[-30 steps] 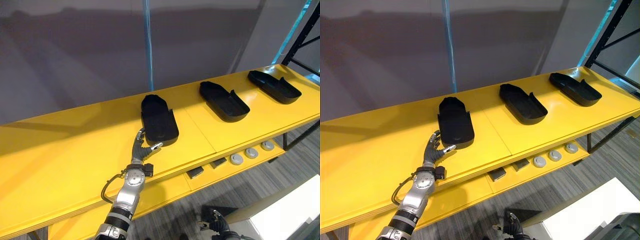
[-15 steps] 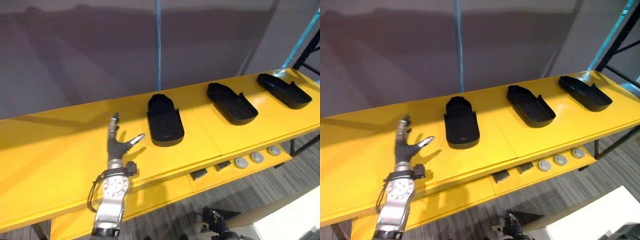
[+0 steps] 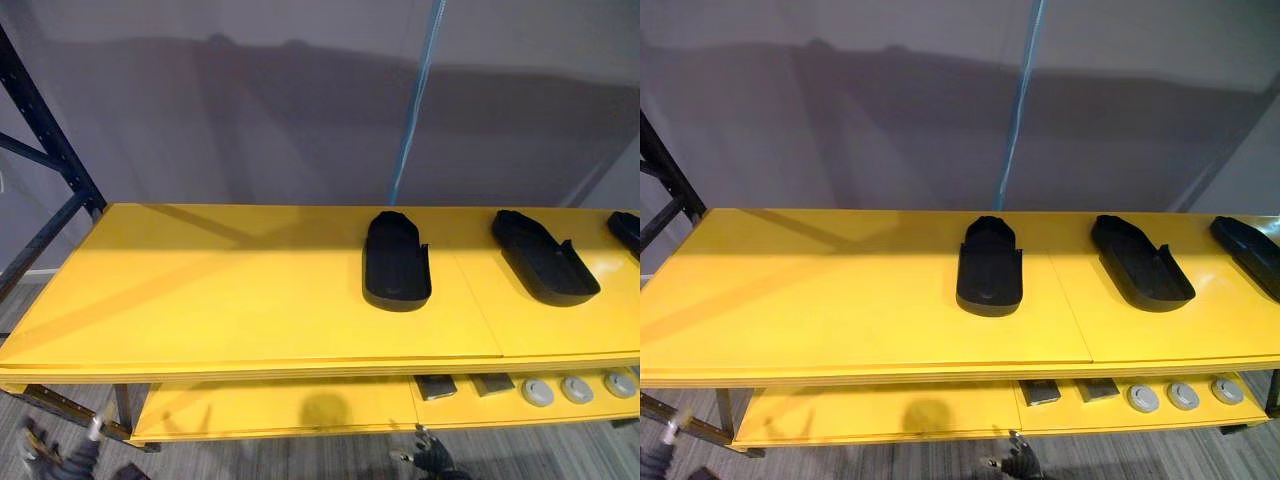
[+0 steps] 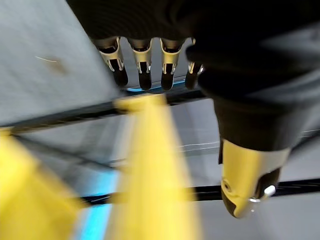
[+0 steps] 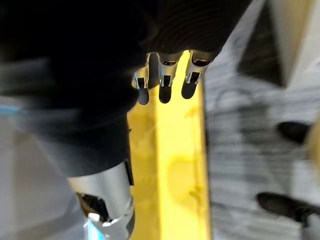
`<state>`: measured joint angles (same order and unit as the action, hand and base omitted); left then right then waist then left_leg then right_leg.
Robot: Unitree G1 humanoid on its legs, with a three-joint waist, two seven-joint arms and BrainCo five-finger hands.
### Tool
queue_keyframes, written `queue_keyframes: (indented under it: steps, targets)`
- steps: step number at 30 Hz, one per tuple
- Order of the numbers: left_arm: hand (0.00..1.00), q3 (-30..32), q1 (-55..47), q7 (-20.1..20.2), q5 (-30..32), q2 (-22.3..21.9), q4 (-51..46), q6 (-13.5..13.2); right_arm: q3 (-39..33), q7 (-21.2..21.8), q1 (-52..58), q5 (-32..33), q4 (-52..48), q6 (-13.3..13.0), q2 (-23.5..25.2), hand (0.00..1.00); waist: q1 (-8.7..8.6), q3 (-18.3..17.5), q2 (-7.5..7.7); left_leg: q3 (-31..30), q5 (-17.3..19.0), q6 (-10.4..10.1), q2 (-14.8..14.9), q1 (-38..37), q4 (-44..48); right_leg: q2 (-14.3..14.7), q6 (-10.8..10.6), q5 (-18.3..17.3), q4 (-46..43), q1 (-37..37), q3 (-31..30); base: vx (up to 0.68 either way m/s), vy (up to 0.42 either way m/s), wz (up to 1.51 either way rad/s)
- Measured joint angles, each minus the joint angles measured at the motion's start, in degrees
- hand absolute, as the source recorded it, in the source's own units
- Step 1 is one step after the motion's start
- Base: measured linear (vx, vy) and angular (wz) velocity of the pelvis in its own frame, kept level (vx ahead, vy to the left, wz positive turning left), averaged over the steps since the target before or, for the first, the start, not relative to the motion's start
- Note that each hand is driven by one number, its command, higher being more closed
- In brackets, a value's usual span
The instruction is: Walk over and take plastic housings, then place them on the shelf
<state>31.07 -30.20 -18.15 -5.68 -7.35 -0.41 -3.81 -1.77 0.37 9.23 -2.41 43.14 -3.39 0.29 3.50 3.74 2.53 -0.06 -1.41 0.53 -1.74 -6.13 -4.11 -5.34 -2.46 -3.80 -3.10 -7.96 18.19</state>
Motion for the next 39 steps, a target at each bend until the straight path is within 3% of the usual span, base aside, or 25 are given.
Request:
queue_keyframes:
  steps: [3,7,15,17,20,22,25,28,31,33,35,37,38,39]
  targets:
    - [0.0,-3.5,0.9,2.7,-1.1,-0.1,11.6,1.4,1.6,0.0,0.3,-0.1,-0.4,0.2,0.2,0.0,0.12,-0.6,0.04,2.3,1.0,-0.1,0.2,0.0,1.4,-0.5,-0.3,-0.5,-0.6,-0.4,-0.2,0.0,0.007,-0.06]
    - [0.0,-14.2,4.2,7.1,-0.7,1.7,27.3,3.0,1.7,-0.6,1.0,0.1,-2.0,0.5,0.9,0.0,-0.11,-1.1,0.12,2.7,1.0,-0.3,0.0,0.0,1.3,-0.8,-0.6,-0.8,-0.8,-0.2,-0.2,0.0,0.0,0.0]
    - [0.0,-19.5,12.4,9.1,3.2,4.4,35.7,2.2,-1.1,-2.7,1.8,1.7,-0.8,0.5,1.6,0.0,-1.29,-1.0,-0.71,5.8,1.6,-1.3,0.5,0.2,1.5,-0.3,-0.7,-1.1,-1.3,1.7,-3.6,0.01,0.005,-0.2]
    - [0.0,-20.3,13.3,9.5,3.8,5.0,36.7,2.2,-1.6,-3.0,1.7,2.1,-0.6,0.5,1.6,0.0,-1.29,-0.6,-0.68,7.7,3.1,-1.2,0.9,1.4,4.6,-0.1,-0.7,-1.1,-2.0,3.1,-6.0,0.01,0.005,-0.53]
    - [0.0,-21.1,15.6,9.6,4.9,5.8,38.4,1.7,-2.3,-3.3,1.4,2.2,-0.6,0.5,1.0,0.0,-2.72,0.5,-1.0,7.9,6.2,-0.5,1.3,5.1,11.0,0.0,-0.7,-1.0,-2.6,5.3,-7.9,-0.01,0.009,-0.34]
    - [0.0,-21.3,17.0,9.5,5.4,6.0,40.1,1.5,-2.7,-3.3,0.6,2.1,-0.1,0.5,0.6,0.0,-2.46,1.6,-1.11,9.9,7.4,-0.4,1.7,5.8,12.6,0.2,-0.8,-0.8,-3.5,7.1,-10.9,-0.03,0.058,-0.68]
    - [0.0,-21.3,18.9,9.5,6.9,6.7,41.7,1.2,-2.5,-3.3,-1.9,1.1,-0.2,0.5,0.5,0.0,-2.46,3.3,-0.95,14.6,8.3,0.4,2.3,7.4,13.8,0.9,-1.3,0.9,-4.4,10.8,-16.2,-0.06,0.08,-0.82]
    - [0.0,-21.6,23.2,9.3,7.4,6.9,42.6,1.2,-0.7,-3.4,-3.1,-0.2,-2.0,0.5,0.4,0.0,-2.25,4.0,-0.85,18.0,9.0,1.9,3.6,13.7,17.7,1.7,-3.0,4.7,-3.5,16.1,-20.6,-0.12,0.092,-0.62]
    - [0.0,-23.7,25.9,9.2,7.6,7.1,42.6,1.2,0.5,-3.4,-3.7,-0.2,-1.4,0.6,0.3,0.0,-2.28,4.7,-1.38,19.4,8.4,3.3,4.4,14.5,17.6,1.6,-3.2,-5.6,-25.8,19.5,-19.9,-0.09,0.012,-0.16]
    - [0.0,-23.8,25.6,9.2,7.7,7.3,42.6,1.2,0.9,-3.3,-3.6,-0.2,0.6,0.5,0.2,0.0,-2.39,4.0,-0.46,19.8,7.7,3.3,4.2,14.1,17.1,0.6,-4.5,-8.6,-31.6,16.0,-17.3,-0.06,-0.065,-0.06]
    - [0.0,-24.1,25.6,8.7,7.6,8.1,42.6,1.2,2.1,-3.3,-5.5,-1.5,4.2,0.5,-0.2,0.0,-0.7,3.0,1.31,22.5,5.5,2.9,3.9,15.2,15.7,-2.1,-4.5,-9.8,-21.7,10.0,-11.6,-0.1,-0.119,-0.56]
    - [0.0,-24.4,26.0,8.5,7.6,8.8,42.9,1.2,2.8,-3.6,-8.8,-1.8,5.6,0.5,-1.3,0.0,0.09,3.0,2.19,23.1,4.2,2.0,3.9,18.2,16.3,-1.8,-4.2,-9.7,-9.6,8.1,-11.3,-0.14,-0.202,-0.92]
    - [0.0,-25.3,26.1,8.5,7.6,8.4,44.2,1.3,2.8,-3.8,-10.3,-2.6,5.9,0.5,-2.9,0.0,-0.11,4.0,0.87,22.7,3.7,1.5,4.5,18.7,17.0,-0.8,-1.3,-8.4,-5.8,7.1,-12.3,-0.17,-0.218,-0.79]
    - [0.0,-26.0,26.0,8.5,7.7,8.3,44.5,1.4,2.8,-3.9,-10.3,-2.7,5.9,0.5,-3.6,0.0,-0.51,4.4,0.31,22.1,3.5,1.4,5.1,18.6,17.6,-0.3,-1.2,-7.8,-5.2,6.6,-13.0,-0.18,-0.157,-0.64]
